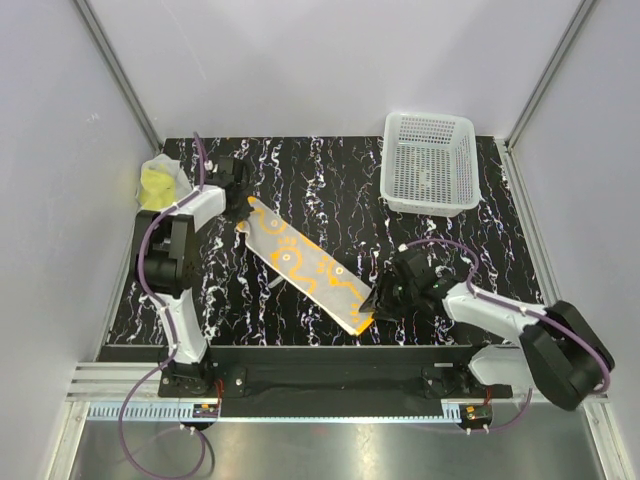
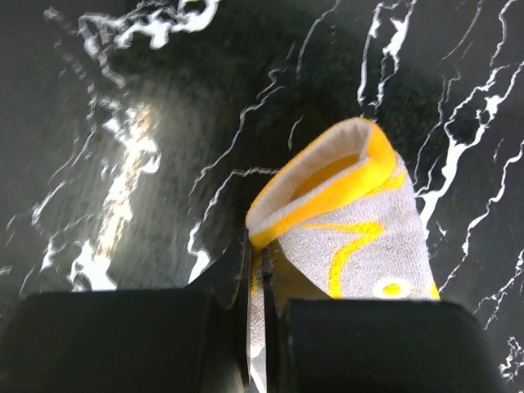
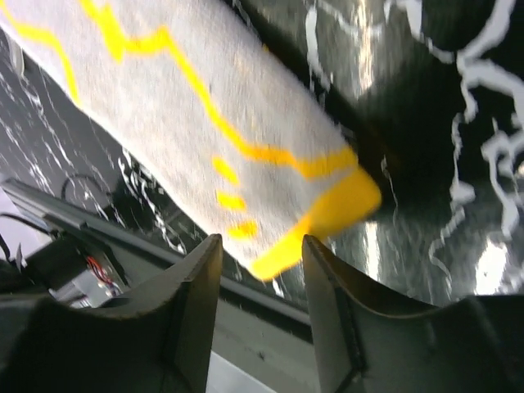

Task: Roll the towels
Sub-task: Fold the towel

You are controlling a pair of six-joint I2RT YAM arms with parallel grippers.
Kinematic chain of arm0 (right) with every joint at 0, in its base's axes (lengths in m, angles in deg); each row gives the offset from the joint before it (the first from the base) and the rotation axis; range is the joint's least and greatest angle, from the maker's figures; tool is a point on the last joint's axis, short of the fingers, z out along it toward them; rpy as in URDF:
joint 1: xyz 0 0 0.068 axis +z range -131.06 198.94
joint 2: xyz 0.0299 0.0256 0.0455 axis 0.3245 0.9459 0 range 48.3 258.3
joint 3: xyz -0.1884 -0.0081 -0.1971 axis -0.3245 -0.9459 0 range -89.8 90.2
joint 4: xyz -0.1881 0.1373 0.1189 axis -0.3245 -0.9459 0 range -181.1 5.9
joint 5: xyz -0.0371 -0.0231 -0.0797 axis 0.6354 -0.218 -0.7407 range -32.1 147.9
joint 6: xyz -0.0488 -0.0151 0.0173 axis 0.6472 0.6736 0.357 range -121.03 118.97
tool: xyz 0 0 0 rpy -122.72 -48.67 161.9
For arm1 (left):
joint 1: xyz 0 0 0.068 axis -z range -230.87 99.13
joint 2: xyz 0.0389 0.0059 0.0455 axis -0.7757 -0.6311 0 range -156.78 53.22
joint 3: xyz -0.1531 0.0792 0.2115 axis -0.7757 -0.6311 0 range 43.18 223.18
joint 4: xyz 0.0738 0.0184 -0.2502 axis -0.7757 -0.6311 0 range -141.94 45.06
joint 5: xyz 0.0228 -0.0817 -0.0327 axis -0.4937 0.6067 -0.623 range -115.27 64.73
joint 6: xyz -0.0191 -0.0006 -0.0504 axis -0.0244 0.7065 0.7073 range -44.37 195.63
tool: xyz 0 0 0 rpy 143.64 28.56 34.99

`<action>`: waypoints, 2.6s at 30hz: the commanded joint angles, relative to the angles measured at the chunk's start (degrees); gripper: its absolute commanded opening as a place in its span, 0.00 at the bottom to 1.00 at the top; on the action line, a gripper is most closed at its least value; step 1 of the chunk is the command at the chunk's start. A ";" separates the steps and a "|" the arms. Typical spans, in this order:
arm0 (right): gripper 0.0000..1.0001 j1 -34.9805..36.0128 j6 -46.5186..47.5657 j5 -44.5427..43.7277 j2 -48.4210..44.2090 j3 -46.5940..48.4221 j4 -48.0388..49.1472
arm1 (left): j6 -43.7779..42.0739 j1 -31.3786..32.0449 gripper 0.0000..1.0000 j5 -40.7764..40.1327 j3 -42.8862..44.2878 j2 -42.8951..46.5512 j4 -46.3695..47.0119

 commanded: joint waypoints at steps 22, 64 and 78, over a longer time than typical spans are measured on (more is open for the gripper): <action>0.67 1.26 -4.40 -9.72 -15.61 -5.26 -7.30 | -1.42 16.59 0.85 2.71 -21.38 45.04 6.52; 0.32 6.71 -7.31 -15.51 -16.93 -0.52 -13.34 | 10.37 49.12 0.79 8.20 -43.06 34.98 38.99; 0.56 6.80 -2.82 -26.67 -30.18 4.49 -30.38 | 10.54 49.38 0.78 6.62 -45.26 36.12 38.28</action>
